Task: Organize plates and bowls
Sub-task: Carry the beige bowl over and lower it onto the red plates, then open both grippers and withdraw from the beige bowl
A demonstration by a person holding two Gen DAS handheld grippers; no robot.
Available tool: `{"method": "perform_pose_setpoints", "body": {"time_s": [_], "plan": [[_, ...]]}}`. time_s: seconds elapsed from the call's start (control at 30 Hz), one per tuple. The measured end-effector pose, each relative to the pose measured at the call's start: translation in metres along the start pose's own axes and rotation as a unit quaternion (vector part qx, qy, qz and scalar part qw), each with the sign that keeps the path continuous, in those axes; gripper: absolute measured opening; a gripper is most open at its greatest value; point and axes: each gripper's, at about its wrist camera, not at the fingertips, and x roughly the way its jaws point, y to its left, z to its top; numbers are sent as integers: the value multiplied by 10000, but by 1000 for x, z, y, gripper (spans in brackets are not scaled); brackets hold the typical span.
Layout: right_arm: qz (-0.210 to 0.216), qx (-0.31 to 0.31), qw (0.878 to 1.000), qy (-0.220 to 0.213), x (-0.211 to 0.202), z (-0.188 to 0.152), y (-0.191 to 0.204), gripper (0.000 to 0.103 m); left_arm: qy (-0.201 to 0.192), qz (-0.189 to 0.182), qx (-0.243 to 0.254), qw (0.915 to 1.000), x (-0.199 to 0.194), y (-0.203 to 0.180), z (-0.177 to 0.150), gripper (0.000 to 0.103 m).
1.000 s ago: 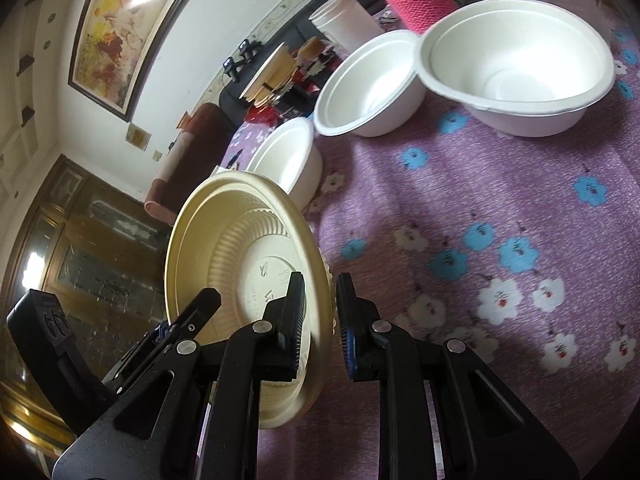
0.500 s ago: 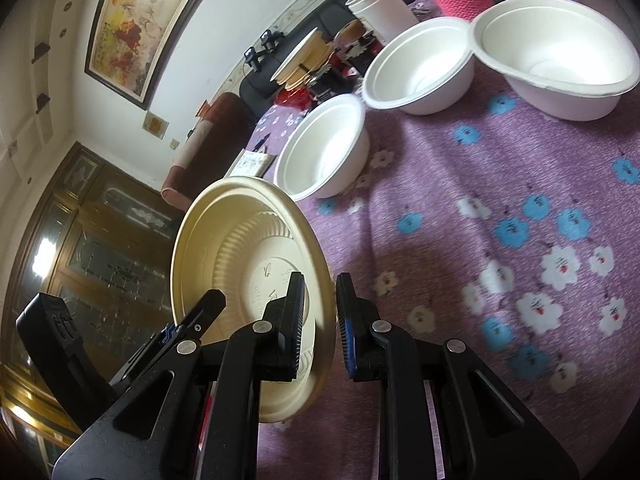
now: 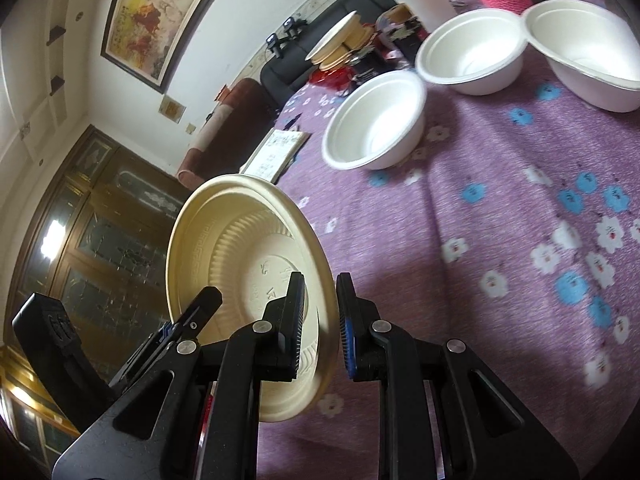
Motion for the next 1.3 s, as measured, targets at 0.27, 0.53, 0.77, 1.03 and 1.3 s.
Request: {"method": "perform_pose_setpoints", "body": {"time_s": [0.27, 0.53, 0.77, 1.03, 1.3], "plan": [[136, -267, 9994, 146, 16, -7, 33, 18, -150, 240, -239, 9993, -18, 31, -3, 13], [265, -604, 9972, 353, 37, -17, 70, 18, -270, 513, -527, 9969, -36, 68, -9, 13], [324, -883, 9935, 644, 65, -34, 108, 18, -179, 833, -839, 9928, -44, 107, -21, 13], [244, -1336, 9839, 1162, 113, -69, 146, 18, 181, 1248, -1276, 9838, -42, 156, -44, 15], [-291, -2446, 9621, 1166, 143, -111, 186, 18, 577, 1549, -1723, 9711, -29, 190, -60, 20]]}}
